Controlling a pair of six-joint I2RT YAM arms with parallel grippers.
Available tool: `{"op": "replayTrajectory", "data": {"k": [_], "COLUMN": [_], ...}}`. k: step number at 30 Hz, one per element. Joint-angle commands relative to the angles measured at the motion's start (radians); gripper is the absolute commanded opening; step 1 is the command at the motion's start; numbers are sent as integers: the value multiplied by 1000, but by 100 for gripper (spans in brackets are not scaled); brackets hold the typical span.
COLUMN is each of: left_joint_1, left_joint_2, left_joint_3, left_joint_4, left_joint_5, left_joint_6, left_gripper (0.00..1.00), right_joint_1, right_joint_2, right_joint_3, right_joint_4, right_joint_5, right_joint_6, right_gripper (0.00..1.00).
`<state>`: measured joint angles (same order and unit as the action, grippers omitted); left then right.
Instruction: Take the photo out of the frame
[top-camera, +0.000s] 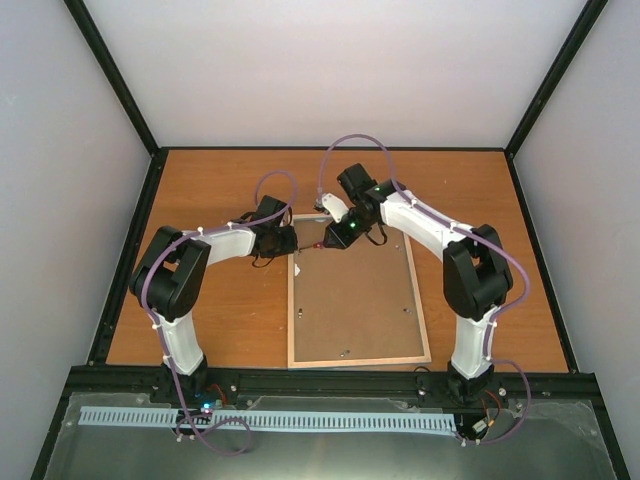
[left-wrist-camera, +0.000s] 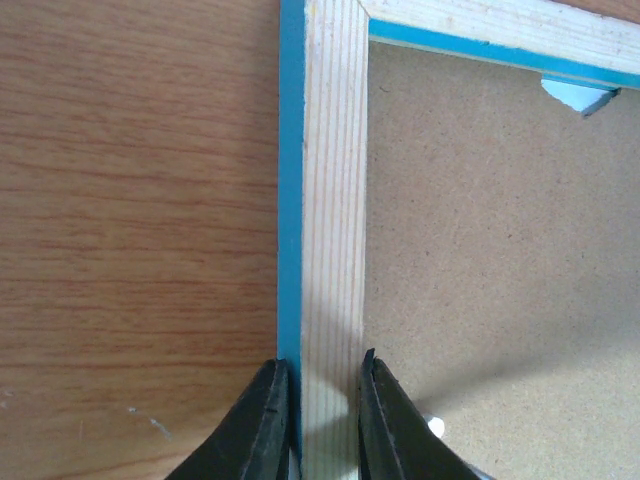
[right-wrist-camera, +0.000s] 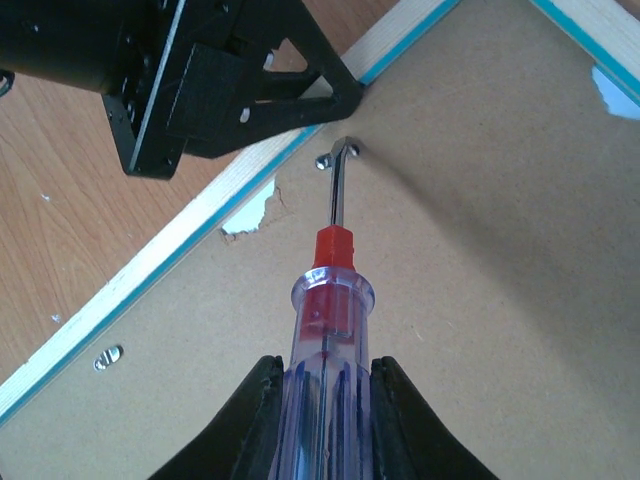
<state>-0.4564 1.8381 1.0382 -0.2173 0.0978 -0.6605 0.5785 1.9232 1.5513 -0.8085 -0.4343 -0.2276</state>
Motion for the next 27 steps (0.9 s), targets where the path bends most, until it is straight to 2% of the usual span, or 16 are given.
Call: {"op": "replayTrajectory", "data": {"k": [1, 11, 13, 15, 17, 21, 24, 27], "left_joint_1": [-2, 7, 8, 9, 5, -56, -127, -199], "left_joint_2": [-40, -36, -41, -57, -89, -182, -232, -304], "left_joint_3": [-1, 60, 102, 143, 160, 183, 193, 147], "left_joint_4": [19, -22, -46, -60, -48, -66, -108, -110], "left_joint_5": [56, 27, 12, 12, 32, 1, -36, -1], "left_joint_6": [-31, 8, 33, 66, 109, 246, 326, 369], "left_gripper": [1, 3, 11, 28, 35, 42, 43, 44], "right_joint_1": [-11, -92, -128, -172, -218, -309, -370, -397], "right_joint_2": [-77, -276, -316, -362, -414, -518, -588, -658], "right_joint_3": [-39, -93, -116, -156, -201, -296, -376, -456], "right_joint_4": [-121, -155, -150, -140, -131, -109, -85, -49], "right_joint_5": [97, 77, 74, 68, 61, 53, 60, 69], "right_joint_6": [-16, -30, -37, -43, -51, -90, -113, -118], "right_gripper": [3, 3, 3, 3, 3, 3, 3, 3]}}
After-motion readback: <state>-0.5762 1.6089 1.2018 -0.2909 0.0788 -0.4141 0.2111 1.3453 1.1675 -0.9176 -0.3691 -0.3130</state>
